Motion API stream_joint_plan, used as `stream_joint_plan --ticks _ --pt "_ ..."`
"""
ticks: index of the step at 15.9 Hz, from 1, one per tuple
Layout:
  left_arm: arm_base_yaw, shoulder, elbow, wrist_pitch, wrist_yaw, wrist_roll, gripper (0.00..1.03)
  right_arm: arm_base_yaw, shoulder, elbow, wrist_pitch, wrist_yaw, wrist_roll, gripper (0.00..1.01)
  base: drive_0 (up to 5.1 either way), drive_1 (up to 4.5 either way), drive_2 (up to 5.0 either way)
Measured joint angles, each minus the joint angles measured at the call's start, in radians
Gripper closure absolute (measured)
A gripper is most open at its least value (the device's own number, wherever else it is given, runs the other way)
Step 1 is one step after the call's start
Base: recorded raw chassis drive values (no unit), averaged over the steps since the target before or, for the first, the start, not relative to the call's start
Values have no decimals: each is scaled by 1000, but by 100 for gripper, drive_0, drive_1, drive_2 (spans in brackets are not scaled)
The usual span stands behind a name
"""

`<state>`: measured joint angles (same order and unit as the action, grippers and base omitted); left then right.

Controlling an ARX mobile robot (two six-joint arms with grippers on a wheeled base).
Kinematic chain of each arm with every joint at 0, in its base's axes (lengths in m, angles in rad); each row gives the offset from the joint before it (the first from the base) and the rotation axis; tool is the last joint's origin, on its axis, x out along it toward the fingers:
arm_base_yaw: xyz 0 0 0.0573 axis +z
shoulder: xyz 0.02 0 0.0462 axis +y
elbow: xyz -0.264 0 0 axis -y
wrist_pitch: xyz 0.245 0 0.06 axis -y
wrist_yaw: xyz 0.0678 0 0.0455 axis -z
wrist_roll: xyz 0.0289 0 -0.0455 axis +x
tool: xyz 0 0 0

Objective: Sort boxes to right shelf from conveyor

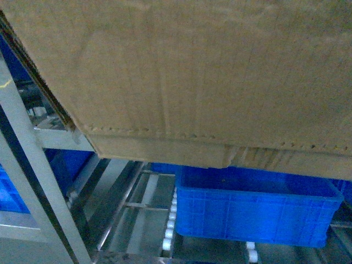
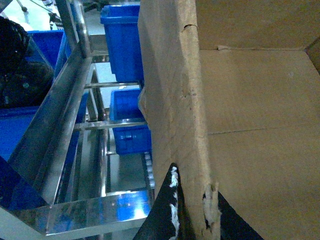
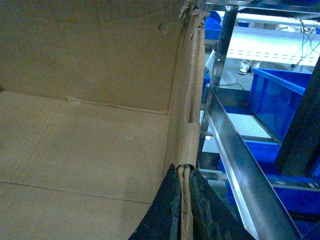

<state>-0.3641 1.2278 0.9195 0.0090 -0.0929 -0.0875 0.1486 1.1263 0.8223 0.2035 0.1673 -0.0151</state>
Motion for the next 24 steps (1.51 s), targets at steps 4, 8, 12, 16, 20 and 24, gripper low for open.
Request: stream_joint_plan --ticks 4,8,12,16,20,24 --pt "3 119 198 -119 22 3 99 -36 132 182 -105 -49 7 99 0 0 0" --pt "18 291 371 -167 34 17 99 -39 309 329 -108 -68 -12 99 0 0 0" --pt "27 388 483 -195 47 26 99 -47 400 416 -129 -79 -18 99 0 0 0" --pt "55 513 639 -234 92 18 99 -53 521 555 -159 -93 -34 99 0 0 0" --pt "79 620 797 -346 119 8 99 -53 631 699 -243 -144 -39 99 0 0 0" --pt "69 761 961 -466 119 -19 99 -62 760 862 -357 -130 -19 99 0 0 0"
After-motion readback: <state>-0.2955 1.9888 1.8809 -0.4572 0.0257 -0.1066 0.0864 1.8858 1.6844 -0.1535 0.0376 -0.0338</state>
